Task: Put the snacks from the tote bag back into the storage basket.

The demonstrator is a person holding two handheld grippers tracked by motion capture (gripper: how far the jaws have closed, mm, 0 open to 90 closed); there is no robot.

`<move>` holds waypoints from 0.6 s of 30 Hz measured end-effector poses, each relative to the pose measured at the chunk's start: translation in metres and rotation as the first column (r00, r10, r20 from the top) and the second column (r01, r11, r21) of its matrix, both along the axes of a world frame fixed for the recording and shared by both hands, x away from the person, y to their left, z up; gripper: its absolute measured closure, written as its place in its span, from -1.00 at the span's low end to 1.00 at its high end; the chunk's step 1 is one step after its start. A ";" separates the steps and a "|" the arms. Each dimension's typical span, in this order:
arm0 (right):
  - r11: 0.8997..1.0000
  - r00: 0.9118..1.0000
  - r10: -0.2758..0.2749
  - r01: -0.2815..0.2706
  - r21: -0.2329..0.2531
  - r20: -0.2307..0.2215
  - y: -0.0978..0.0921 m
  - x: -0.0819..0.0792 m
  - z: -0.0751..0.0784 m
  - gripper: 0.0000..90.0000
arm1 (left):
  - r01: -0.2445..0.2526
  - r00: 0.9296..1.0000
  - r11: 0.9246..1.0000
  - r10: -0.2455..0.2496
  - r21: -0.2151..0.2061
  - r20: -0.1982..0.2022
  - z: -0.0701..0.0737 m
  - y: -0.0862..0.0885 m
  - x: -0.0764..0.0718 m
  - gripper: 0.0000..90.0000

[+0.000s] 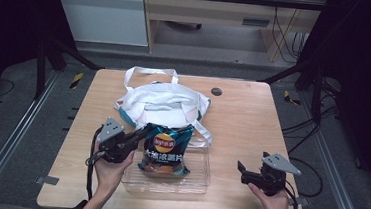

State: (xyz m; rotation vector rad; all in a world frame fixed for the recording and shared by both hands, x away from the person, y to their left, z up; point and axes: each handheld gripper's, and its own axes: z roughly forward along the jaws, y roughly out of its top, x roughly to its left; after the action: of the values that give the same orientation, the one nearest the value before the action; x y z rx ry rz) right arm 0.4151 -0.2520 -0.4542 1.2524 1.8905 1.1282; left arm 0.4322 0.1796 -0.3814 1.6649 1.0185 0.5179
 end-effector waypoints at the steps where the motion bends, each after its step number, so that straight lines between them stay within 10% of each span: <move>1: 1.000 1.000 0.000 0.000 -0.002 0.000 0.000 0.000 0.000 -0.88 | -0.001 1.000 1.000 0.001 0.001 0.001 0.000 0.000 0.001 0.98; 18: 1.000 1.000 -0.001 0.001 0.000 -0.003 0.001 0.001 -0.001 -0.88 | 0.006 1.000 1.000 -0.007 0.021 0.023 -0.005 -0.002 0.015 0.95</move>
State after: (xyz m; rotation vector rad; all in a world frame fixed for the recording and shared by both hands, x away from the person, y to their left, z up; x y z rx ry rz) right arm 0.4165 -0.2512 -0.4549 1.2559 1.8923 1.1265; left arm 0.4467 0.1778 -0.3862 1.6768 0.9937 0.5436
